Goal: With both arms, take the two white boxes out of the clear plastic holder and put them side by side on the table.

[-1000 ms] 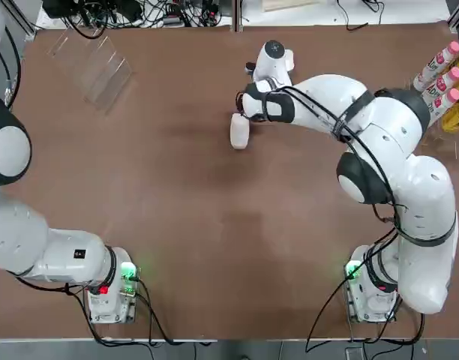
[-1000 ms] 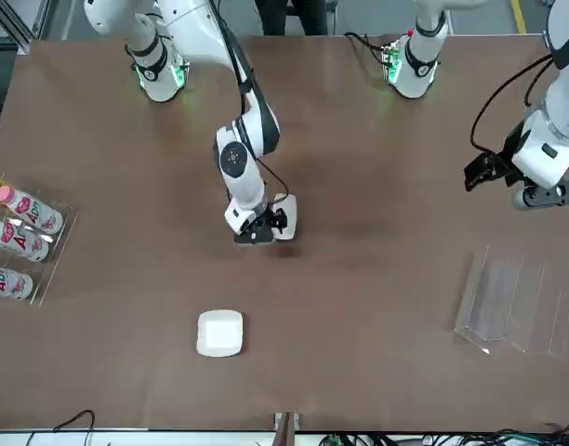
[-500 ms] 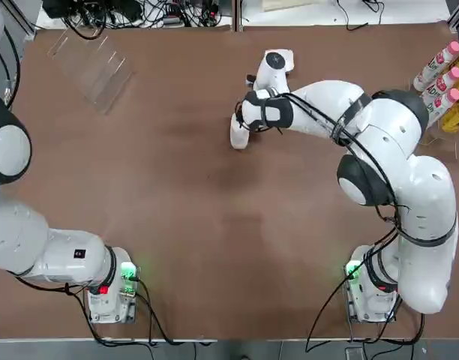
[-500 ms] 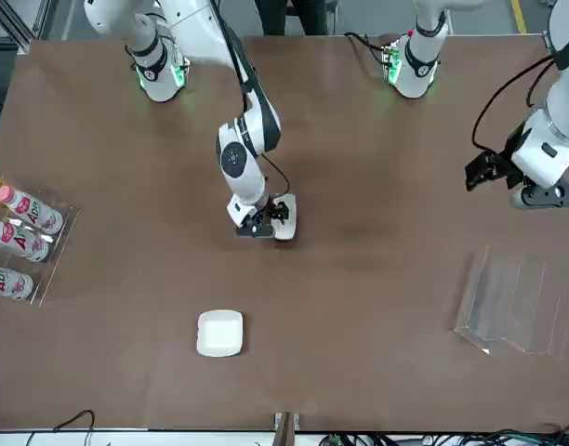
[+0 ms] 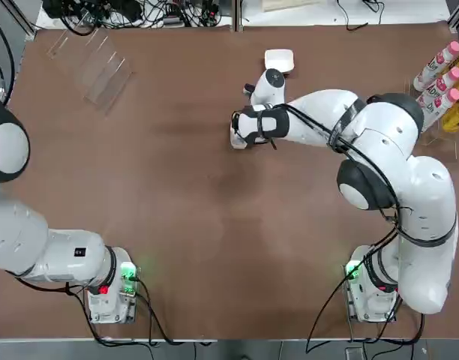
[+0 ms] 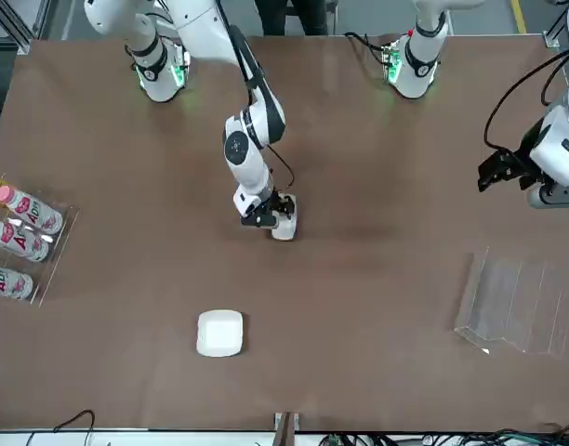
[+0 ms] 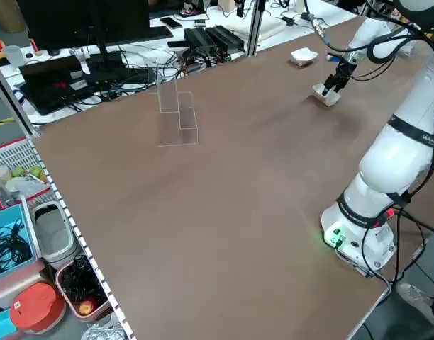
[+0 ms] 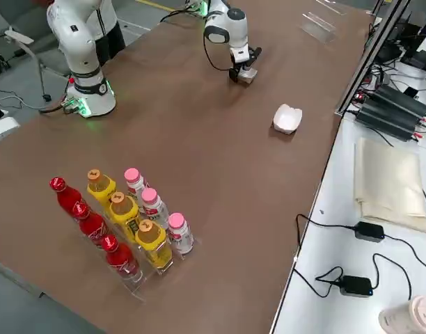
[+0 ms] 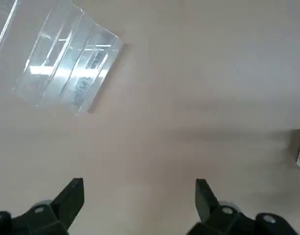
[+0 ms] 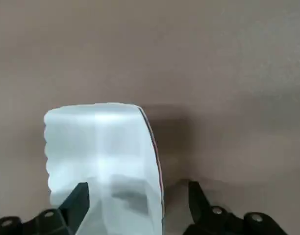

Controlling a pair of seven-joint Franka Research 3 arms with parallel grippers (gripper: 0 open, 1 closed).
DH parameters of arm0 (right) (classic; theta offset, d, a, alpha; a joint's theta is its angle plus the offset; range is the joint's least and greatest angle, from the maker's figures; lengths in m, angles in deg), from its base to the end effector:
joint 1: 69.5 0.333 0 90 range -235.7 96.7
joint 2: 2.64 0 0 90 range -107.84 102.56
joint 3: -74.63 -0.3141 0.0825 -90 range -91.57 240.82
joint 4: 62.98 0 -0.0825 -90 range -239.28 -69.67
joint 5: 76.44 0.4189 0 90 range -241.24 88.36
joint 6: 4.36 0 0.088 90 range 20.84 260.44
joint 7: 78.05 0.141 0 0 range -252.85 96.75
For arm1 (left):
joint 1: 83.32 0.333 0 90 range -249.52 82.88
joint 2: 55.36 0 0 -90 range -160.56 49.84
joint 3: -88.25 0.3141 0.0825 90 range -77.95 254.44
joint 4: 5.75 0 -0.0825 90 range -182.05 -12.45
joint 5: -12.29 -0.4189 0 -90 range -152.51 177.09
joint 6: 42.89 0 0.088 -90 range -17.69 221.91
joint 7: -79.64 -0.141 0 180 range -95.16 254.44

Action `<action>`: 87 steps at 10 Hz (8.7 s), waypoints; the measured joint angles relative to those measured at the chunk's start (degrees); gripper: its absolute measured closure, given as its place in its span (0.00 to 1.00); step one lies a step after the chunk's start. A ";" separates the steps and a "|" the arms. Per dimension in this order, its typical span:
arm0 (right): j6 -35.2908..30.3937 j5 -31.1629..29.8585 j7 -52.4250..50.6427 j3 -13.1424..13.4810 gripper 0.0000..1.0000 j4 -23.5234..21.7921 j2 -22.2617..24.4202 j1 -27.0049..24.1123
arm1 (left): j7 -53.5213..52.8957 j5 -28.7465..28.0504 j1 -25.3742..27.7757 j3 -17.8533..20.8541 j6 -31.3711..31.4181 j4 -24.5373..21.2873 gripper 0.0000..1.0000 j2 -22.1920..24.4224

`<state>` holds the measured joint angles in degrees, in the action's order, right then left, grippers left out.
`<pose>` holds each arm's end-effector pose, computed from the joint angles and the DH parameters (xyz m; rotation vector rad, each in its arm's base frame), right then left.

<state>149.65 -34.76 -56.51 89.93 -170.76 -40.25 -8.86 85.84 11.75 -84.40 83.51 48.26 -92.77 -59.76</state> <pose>0.4801 0.4714 0.1212 -2.8404 0.2044 -0.0669 0.6116 -0.0594 0.5707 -3.1380 -0.0104 0.0064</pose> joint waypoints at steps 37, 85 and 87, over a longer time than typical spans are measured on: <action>14.57 4.79 56.45 4.77 0.98 3.05 -1.59 -27.79 | 0.00 -0.01 0.13 0.42 -1.36 3.23 0.00 0.20; -43.23 -21.19 -14.62 20.43 0.00 15.66 16.24 -24.34 | 0.05 0.00 1.13 -0.27 -2.29 3.56 0.00 0.46; -44.05 -22.96 -17.06 19.85 0.00 15.75 19.21 -22.92 | 0.17 0.00 1.15 -0.26 -3.22 3.57 0.00 0.46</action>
<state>105.59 -57.72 -73.58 109.78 -155.01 -21.03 -31.78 86.02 11.75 -83.26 83.25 45.03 -89.19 -59.30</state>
